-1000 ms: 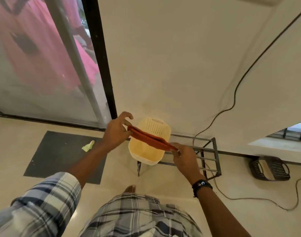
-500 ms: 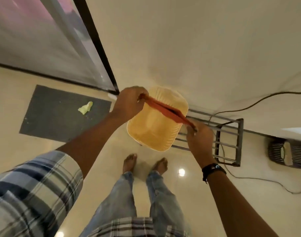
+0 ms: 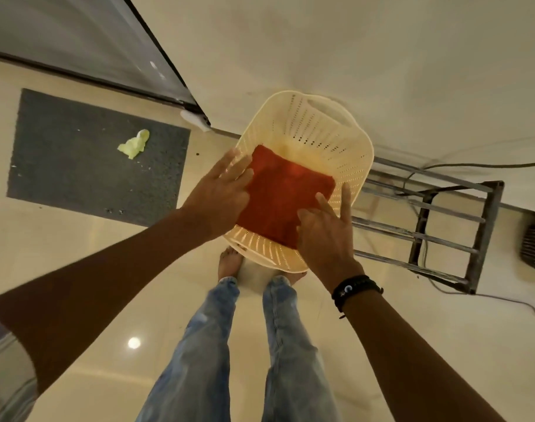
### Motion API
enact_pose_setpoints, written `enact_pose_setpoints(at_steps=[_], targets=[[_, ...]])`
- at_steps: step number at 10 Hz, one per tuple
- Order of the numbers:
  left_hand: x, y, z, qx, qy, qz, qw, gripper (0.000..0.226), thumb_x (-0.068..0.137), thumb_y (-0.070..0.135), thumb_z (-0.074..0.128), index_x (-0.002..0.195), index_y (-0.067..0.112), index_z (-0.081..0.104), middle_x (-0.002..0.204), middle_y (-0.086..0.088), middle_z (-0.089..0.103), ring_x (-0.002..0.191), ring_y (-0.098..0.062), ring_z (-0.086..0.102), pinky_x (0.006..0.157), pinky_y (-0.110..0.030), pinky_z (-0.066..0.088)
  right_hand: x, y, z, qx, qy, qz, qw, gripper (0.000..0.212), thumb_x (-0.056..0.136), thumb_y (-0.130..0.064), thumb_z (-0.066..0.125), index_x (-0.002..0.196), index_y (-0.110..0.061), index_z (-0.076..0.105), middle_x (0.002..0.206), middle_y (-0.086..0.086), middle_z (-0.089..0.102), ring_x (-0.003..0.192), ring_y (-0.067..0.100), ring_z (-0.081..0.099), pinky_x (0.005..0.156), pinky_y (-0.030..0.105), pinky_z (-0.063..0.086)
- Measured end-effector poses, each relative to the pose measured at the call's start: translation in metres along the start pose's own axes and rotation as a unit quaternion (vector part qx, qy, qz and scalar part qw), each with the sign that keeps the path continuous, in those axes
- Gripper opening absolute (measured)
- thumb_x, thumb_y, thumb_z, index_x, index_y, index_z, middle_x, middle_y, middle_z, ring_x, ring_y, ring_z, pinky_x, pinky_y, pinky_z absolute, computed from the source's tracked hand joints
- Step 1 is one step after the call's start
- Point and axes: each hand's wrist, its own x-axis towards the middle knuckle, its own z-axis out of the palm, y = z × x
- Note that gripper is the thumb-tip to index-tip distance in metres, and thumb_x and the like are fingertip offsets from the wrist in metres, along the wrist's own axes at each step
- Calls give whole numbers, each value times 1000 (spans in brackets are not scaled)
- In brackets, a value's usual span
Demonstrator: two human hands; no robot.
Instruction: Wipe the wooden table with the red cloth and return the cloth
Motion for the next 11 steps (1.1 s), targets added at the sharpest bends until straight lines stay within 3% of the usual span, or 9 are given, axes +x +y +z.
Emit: enact_pose_setpoints(at_steps=[1, 2, 3, 6, 7, 8, 9, 10, 11], targets=[[20, 0, 22, 24, -44, -4, 999, 44, 84, 38, 73, 115, 7, 71, 124, -19, 68, 127, -37, 58, 119, -53, 26, 28, -5, 7, -51, -47, 2, 998, 49, 95, -39, 53, 137, -15, 47, 140, 11, 52, 143, 31, 32, 118, 59, -11], [46, 7, 33, 55, -100, -27, 993, 79, 94, 54, 56, 152, 6, 34, 158, -23, 35, 149, -38, 29, 124, -53, 9, 53, -5, 22, -140, -117, 23, 983, 81, 95, -42, 51, 155, -4, 11, 159, 25, 19, 150, 38, 13, 118, 61, -6], [64, 12, 38, 104, -222, -48, 968, 97, 94, 51, 55, 157, -1, 4, 166, -24, 3, 155, -39, 3, 124, -53, -5, 63, 1, 35, -209, -168, 66, 961, 97, 93, -53, 50, 154, 4, 0, 161, 26, 3, 150, 43, -2, 117, 62, -10], [77, 21, 65, 162, -312, -93, 931, 105, 96, 59, 40, 149, -6, -23, 163, -24, -22, 151, -38, -22, 121, -55, -16, 79, -4, 50, -286, -221, 68, 930, 86, 91, -65, 40, 156, -13, 19, 164, 19, -1, 143, 53, -20, 113, 67, -14], [77, 21, 64, 150, -308, -96, 934, 105, 96, 57, 42, 150, -6, -22, 162, -24, -22, 151, -38, -21, 120, -54, -17, 80, -7, 49, -296, -226, 83, 925, 89, 92, -67, 27, 156, -7, 9, 163, 22, -3, 143, 54, -18, 114, 67, -12], [68, 22, 55, 128, -270, -84, 951, 94, 100, 48, 42, 153, -5, -14, 164, -25, -15, 153, -39, -15, 124, -52, -9, 73, -9, 44, -282, -206, 110, 931, 91, 91, -64, 34, 155, -3, 11, 161, 26, 3, 144, 54, -15, 115, 65, -12], [53, 24, 36, 73, -247, -86, 963, 80, 104, 40, 36, 156, -4, -5, 164, -28, -7, 154, -40, -8, 126, -50, -5, 56, -11, 35, -196, -187, 102, 957, 63, 91, -61, 47, 140, -21, 51, 157, 21, 29, 147, 49, -6, 112, 66, -18], [24, 33, 13, 9, -231, -110, 967, 76, 104, 37, 40, 157, 0, 0, 166, -26, 2, 154, -41, -1, 126, -49, 0, 19, -14, 6, -170, -155, 72, 971, 50, 92, -57, 51, 129, -25, 61, 142, 13, 53, 148, 44, 10, 109, 63, -20], [1, 43, -19, -50, -190, -114, 974, 71, 104, 30, 44, 158, 4, 5, 167, -21, 7, 155, -38, 4, 125, -49, 2, -25, -16, -19, -129, -76, 54, 987, 58, 97, -43, 49, 144, -10, 41, 156, 21, 30, 150, 40, 5, 111, 60, -16]])
